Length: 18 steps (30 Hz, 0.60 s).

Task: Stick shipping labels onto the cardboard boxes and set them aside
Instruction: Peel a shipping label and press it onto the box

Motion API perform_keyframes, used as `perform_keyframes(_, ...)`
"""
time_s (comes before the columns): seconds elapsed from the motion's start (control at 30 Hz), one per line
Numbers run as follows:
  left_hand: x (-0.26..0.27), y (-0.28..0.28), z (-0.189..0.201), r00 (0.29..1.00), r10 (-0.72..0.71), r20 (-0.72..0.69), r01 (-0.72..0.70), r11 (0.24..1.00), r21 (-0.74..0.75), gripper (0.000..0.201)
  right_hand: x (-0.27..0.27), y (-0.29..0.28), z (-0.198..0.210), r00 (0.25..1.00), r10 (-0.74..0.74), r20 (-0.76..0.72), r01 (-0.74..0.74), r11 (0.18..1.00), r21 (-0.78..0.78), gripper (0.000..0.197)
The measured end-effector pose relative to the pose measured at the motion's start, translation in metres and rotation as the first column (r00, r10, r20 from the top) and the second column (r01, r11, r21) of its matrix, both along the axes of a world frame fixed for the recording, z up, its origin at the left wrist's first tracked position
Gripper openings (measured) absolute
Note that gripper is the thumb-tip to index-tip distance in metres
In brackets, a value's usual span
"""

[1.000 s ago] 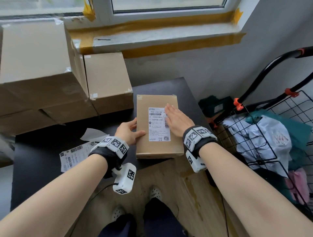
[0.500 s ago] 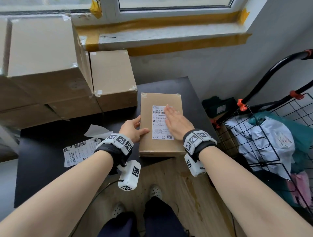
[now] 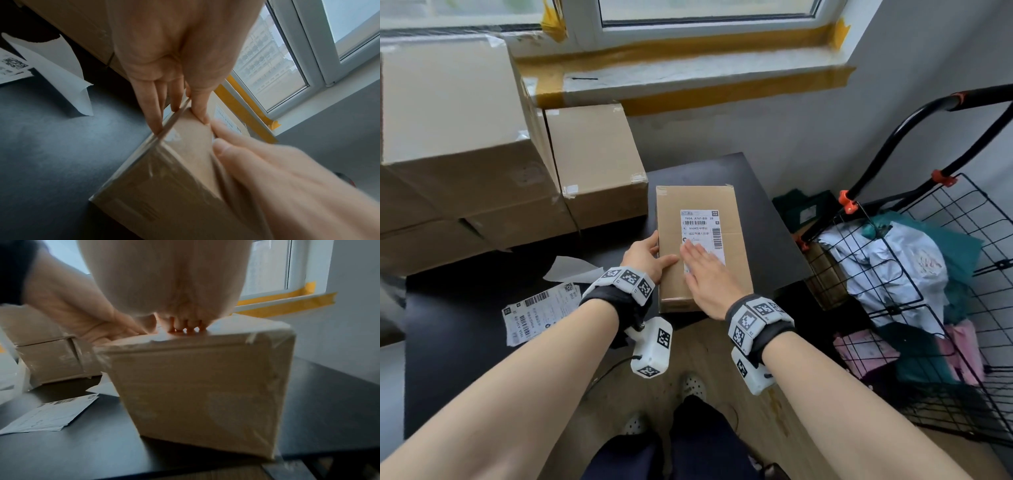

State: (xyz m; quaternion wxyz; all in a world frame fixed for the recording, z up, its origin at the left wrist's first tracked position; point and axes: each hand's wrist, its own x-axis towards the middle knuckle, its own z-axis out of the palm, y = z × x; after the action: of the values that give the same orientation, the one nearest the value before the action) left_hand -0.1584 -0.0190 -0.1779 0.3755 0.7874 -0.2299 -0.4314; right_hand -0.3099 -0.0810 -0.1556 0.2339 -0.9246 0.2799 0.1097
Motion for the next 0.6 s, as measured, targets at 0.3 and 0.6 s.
perform_keyframes(0.3,-0.007,0.005,0.019,1.0,0.026,0.015,-0.026,1.0,0.013,0.057,-0.034,0.023,0.0,0.991,-0.134,-0.001,0.134,0.989,-0.056,0.054)
perform_keyframes(0.6,-0.012,0.013,0.028,0.991,0.07,-0.112,-0.074,0.997,-0.036,0.064,-0.075,0.022,0.001,0.936,-0.344,0.068,0.344,0.939,0.016,0.049)
